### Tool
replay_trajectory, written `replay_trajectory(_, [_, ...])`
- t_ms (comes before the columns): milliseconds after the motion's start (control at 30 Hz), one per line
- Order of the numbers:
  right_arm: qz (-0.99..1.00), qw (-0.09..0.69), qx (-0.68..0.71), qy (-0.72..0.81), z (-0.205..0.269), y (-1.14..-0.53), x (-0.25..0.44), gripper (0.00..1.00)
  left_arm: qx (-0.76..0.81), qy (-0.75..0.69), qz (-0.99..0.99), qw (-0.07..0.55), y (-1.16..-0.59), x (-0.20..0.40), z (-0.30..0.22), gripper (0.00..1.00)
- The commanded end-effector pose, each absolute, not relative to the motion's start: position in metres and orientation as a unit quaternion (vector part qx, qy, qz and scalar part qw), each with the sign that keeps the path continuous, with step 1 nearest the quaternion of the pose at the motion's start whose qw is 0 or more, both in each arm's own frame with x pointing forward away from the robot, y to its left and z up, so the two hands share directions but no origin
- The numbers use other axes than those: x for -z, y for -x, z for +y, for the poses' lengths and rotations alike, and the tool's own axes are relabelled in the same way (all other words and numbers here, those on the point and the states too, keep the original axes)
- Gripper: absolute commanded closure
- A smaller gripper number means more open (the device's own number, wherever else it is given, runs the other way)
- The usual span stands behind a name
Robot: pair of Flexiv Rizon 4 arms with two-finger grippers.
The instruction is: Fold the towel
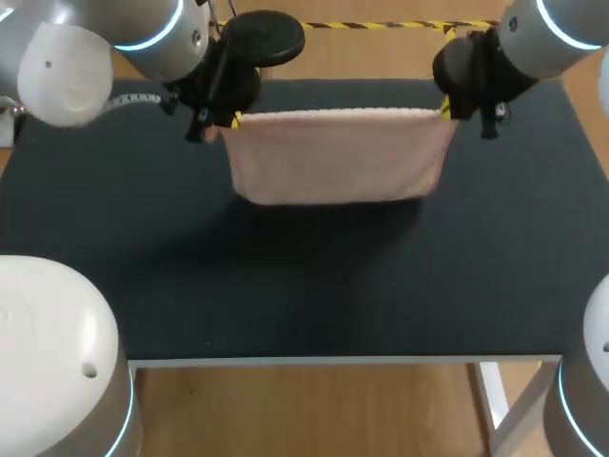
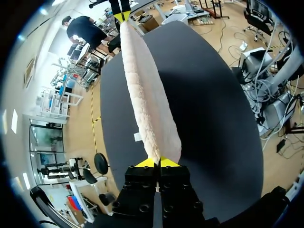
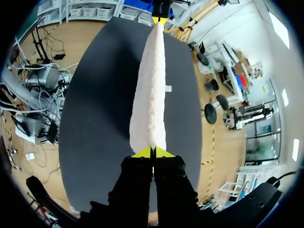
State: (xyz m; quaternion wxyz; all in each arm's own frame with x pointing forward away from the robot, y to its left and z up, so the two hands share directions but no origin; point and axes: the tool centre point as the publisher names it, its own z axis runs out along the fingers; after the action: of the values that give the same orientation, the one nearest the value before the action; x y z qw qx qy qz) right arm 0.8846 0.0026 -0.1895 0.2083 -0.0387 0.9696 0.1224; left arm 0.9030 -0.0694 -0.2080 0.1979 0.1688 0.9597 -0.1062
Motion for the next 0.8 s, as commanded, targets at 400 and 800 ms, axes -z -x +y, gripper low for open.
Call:
replay_trajectory(400, [0.989, 0.113, -0.099, 0.008, 0.004, -0.887, 0.269, 1.0, 0.1, -0.164, 0.978, 0.083, -0.922, 0.29, -0.091, 1.0])
replay_trajectory(800, [0.995, 0.057, -0.082, -0.016, 0.002, -0.911, 0.324, 1.0, 0.071, -0.127, 0.989, 0.006, -0.944, 0.349, -0.09, 1.0])
